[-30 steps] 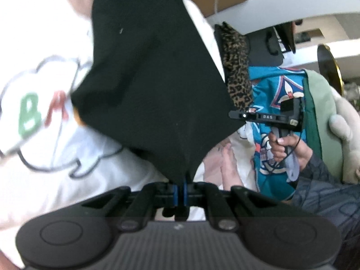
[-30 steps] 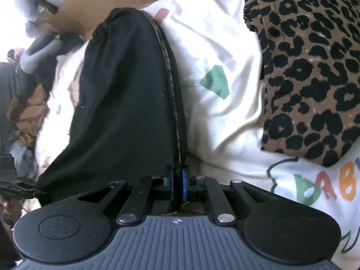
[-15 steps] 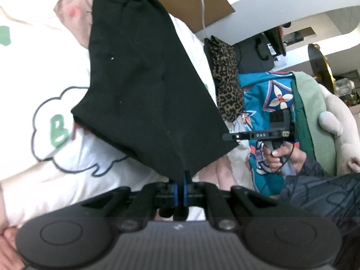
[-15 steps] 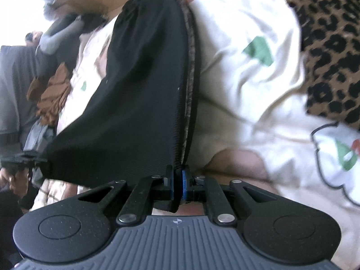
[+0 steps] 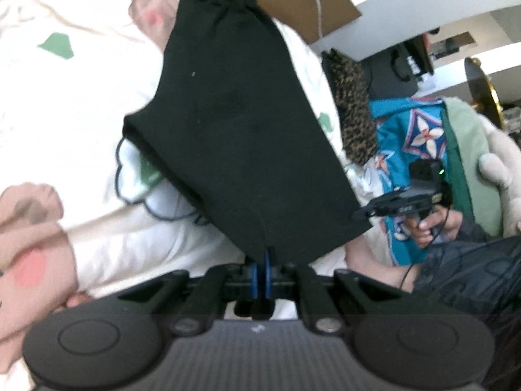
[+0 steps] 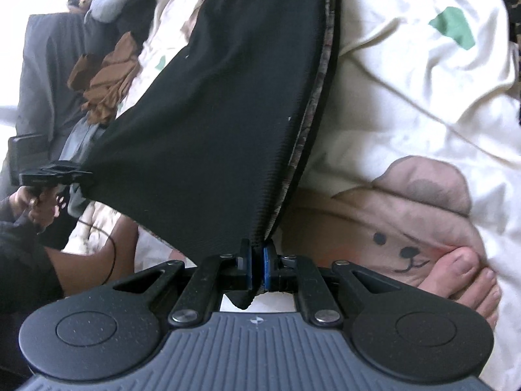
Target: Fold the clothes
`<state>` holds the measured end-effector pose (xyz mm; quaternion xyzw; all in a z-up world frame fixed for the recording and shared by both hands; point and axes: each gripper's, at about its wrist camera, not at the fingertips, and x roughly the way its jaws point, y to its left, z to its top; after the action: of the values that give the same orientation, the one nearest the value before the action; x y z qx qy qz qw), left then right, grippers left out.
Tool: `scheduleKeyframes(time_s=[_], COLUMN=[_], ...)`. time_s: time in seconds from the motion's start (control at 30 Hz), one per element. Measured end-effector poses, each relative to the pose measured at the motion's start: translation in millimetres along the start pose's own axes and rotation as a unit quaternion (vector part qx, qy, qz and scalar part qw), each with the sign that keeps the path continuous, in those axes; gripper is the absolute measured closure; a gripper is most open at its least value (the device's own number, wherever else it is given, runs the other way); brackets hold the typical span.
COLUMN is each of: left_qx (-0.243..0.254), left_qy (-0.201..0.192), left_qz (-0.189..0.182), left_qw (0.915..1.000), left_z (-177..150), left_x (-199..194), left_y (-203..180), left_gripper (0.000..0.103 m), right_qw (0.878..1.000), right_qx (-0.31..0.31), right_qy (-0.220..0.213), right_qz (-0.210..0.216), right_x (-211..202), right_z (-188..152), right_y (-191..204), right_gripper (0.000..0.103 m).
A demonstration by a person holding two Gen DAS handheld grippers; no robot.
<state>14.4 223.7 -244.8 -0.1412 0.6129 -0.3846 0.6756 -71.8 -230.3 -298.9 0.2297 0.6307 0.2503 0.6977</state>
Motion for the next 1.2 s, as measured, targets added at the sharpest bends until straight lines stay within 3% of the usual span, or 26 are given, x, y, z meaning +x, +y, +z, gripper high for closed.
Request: scheduleKeyframes(time_s=[0.2,0.53,0.63,0.7,0.73,1.03,1.07,1.1,1.17,1.2], left_qx=[-0.009,-0.027,-0.029,-0.031,-0.036,-0.046,-0.046,-0.046,-0.05,-0.056], left_qy=[0.025,0.078,0.084,0.084,0.082,0.08,0.08,0.08,0.077,0.075], left_qz=[0.01,0.037,0.042,0.042,0.041,0.04,0.039,0.038,0.029,0.022], left_qw=[0.9996,0.9958,0.9952,0.9951,0.9951,0.9949,0.9949,0.995,0.9953,0.9954], left_z=[-12,-14,-14,-14,-14,-17,-17,-16,-17,-17], left_x=[16,60,65,66,65,71,71,71,67,64], left_y=[12,37,41,43,45,50,50,50,51,52], left_gripper=[0.098,0.098,0.098,0.098,0.098,0.098,0.098,0.098,0.098,0.098], right_qw=[1.0,0.999,0.998,0.998,0.998,0.995,0.994,0.993,0.994,0.994], right_qx=[0.008,0.043,0.056,0.055,0.055,0.089,0.097,0.102,0.097,0.092], right_qy=[0.002,0.017,0.019,0.015,0.011,0.006,0.007,0.006,0.004,0.002], right_qz=[0.002,-0.001,0.006,0.006,0.006,0.046,0.053,0.059,0.054,0.055], right_x=[-7,24,29,31,32,46,47,50,53,53], right_z=[-4,-8,-6,-5,-5,1,0,0,-1,-2], right_y=[-8,-34,-38,-38,-39,-55,-57,-60,-61,-61], right_gripper=[0.099,0.098,0.091,0.073,0.069,0.065,0.066,0.073,0.098,0.098])
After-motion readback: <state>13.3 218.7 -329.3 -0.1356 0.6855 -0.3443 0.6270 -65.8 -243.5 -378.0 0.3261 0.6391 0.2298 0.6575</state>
